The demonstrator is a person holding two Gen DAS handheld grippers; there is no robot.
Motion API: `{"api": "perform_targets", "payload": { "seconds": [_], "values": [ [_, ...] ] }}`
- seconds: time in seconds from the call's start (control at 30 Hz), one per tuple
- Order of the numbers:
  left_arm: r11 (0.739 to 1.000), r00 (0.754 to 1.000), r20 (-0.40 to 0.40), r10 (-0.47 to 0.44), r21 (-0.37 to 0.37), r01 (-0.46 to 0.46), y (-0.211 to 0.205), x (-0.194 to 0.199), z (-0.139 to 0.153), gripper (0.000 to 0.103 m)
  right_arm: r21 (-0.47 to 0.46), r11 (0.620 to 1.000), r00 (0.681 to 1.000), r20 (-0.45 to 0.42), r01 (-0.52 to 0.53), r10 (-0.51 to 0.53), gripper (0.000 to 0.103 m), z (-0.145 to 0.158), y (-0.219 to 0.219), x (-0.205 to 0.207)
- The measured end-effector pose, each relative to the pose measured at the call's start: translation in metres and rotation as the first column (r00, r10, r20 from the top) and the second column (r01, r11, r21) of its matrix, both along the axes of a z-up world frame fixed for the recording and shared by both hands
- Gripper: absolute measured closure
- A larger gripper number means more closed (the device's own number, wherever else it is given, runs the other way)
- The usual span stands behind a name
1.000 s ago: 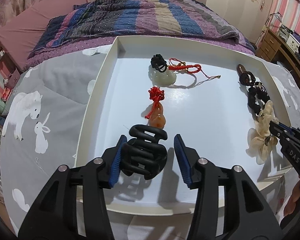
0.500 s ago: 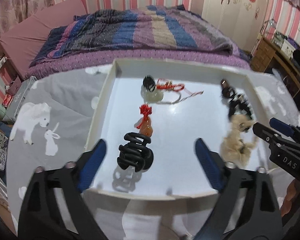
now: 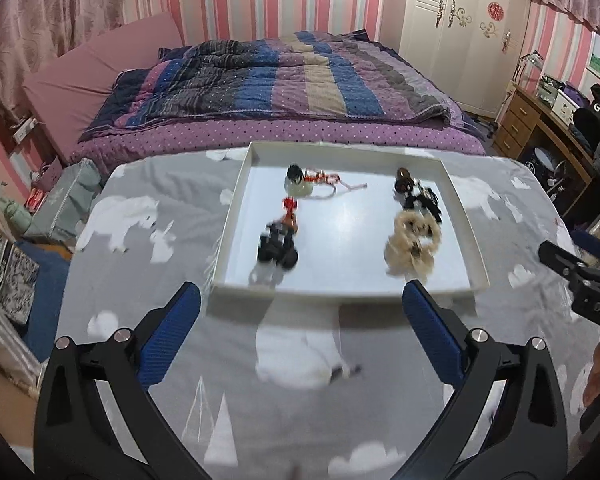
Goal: Organize jewelry
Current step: 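Grasp the grey watch band with the left tool while the right tool grasps the black cord bracelet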
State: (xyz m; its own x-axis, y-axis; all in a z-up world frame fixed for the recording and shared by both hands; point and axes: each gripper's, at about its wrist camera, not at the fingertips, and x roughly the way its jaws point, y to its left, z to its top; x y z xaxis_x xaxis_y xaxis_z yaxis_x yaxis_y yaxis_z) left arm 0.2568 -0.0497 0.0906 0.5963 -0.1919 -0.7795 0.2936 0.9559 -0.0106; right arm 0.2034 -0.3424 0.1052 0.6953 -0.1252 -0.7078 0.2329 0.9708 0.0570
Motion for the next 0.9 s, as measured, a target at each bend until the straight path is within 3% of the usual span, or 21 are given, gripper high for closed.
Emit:
{"api": "perform_targets", "payload": {
  "seconds": [0.2,0.47,0.9],
  "values": [
    [1.0,1.0,-0.014,-0.019,-0.008,0.019,0.008,-0.058,-0.004,0.003,-0.002,1.0,1.0,-0.003,0.003,-0.003,0.01,-0.008,-0.004,-0.055],
    [0.999,0.999,0.001,-0.038,0.0,0.038,0.014,-0.133,-0.022,0.003,0.004,1.0,1.0,-0.031,0.003,-0.003,0.01,-0.043,0.0,-0.123],
    [0.992,0.988,-0.095,-0.124,0.003,0.125,0.004,-0.232,-0.088,0.003,0.024,0.999,0.992,-0.119,0.044,-0.041,0.01,-0.114,0.012,-0.187]
  ]
}}
